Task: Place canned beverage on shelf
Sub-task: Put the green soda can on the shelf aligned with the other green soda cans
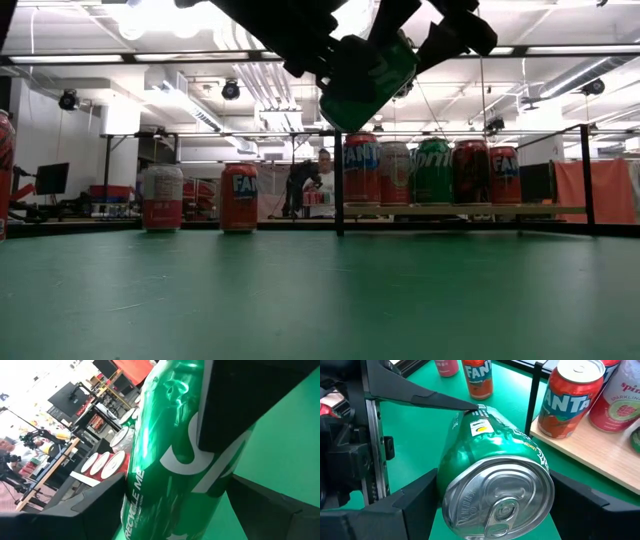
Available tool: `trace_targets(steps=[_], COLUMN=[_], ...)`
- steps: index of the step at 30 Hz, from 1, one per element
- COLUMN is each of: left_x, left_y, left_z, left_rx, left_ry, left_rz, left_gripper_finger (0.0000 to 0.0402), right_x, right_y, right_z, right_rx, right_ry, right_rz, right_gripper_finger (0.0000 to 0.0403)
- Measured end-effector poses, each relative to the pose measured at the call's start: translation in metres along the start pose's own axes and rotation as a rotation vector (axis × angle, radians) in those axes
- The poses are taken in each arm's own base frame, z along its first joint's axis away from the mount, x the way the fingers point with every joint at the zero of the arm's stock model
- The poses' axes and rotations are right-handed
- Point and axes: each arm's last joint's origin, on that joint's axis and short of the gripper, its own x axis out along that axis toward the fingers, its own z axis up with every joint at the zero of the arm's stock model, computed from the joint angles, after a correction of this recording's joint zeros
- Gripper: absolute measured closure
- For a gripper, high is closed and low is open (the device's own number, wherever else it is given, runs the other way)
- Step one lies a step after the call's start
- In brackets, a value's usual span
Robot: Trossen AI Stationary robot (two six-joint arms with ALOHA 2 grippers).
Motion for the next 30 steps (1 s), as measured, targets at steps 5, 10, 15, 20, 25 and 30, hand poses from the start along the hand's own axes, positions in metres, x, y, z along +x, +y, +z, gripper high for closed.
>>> trace_targets(steps=[5, 10, 15, 20, 25, 30], left_x=[0.0013, 0.0017, 0.002, 0.0021, 0.0017, 0.001], left_y=[0.0009, 0.002, 0.0036, 0.0038, 0.0029, 0.0018], left_z=[-0.0001, 0.0013, 0.006, 0.0069, 0.0052, 0.0052], left_rx=[-0.008, -0.033, -0.054, -0.048, -0.02, -0.045], left_ry=[0.001, -0.003, -0.014, -0.015, -0.008, -0.014], left_rz=[0.004, 0.019, 0.02, 0.017, 0.013, -0.006], left_gripper_finger=[0.0079, 0.0066, 0.0044, 0.0049, 0.0109, 0.0111], right_x=[0.0012, 0.0022, 0.002, 0.0014, 0.0015, 0.0009], right_y=[-0.0006, 0.0003, 0.0054, 0.0074, 0.0073, 0.0075], right_z=[0.0021, 0.0045, 0.0077, 0.0087, 0.0088, 0.0094], right_rx=[0.007, 0.021, 0.028, 0.014, 0.005, -0.033], right_ry=[-0.017, -0.035, -0.049, -0.052, -0.048, -0.064], right_rz=[-0.008, 0.0, 0.052, 0.073, 0.075, 0.065], right_gripper_finger=[0.0105, 0.0105, 0.0105, 0.0105, 0.0105, 0.0052])
